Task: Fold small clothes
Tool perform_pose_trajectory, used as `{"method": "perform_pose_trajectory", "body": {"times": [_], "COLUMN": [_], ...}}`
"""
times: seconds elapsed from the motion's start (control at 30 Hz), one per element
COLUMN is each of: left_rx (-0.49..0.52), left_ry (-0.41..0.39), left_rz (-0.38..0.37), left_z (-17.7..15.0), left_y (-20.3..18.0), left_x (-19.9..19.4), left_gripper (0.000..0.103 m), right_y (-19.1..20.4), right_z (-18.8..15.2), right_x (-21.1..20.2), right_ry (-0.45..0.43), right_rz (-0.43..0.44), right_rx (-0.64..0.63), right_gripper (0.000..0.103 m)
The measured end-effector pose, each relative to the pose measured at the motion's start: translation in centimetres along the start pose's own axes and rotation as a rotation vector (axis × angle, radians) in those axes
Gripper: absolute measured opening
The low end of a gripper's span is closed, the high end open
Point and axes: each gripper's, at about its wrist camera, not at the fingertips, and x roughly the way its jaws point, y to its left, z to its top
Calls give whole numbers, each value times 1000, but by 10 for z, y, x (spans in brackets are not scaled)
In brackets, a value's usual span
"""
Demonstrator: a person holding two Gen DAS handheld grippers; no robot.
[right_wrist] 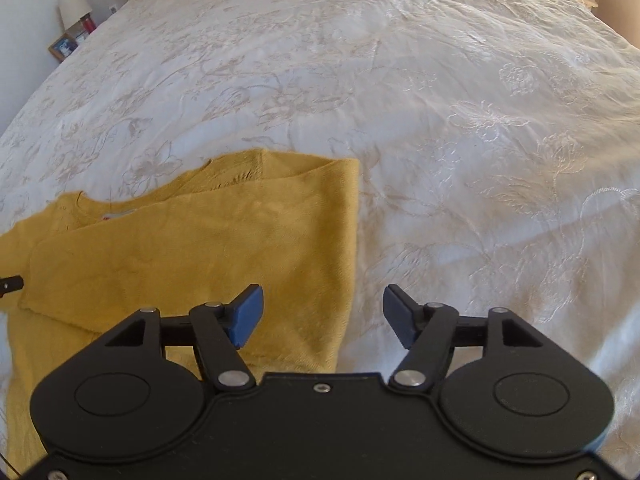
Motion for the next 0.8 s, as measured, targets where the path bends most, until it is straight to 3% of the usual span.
{"method": "perform_pose_trajectory", "body": {"times": [0.03, 0.1, 0.13, 0.23, 0.4, 0.57, 0.8], "left_rx": [17, 42, 42, 14, -20, -11, 8], "left_ry": [0, 14, 26, 62, 108, 154, 202], "left_rz": [-12, -30, -38, -53, -60, -75, -112], "left_z": [-6, -18, -23, -43, -78, -115, -164], "left_y": [-3, -9, -9, -4, 7, 12, 17], "left_x": [-4, -10, -12, -24, -45, -65, -89], "left_gripper": [64, 64, 64, 64, 64, 64, 64], "right_y": [2, -1, -8, -26, -17, -6, -15], "right_z": [-3, -10, -13, -14, -41, -98, -179], "right_x": [7, 24, 27, 12, -31, -64, -95], "right_ry": [39, 109, 107, 74, 22, 69, 212], "right_rz": [-14, -151, -174, -131, -14, 55, 109], "right_rx": [-25, -75, -51, 92, 84, 97, 100], "right_gripper": [69, 65, 66, 68, 68, 68, 69]}}
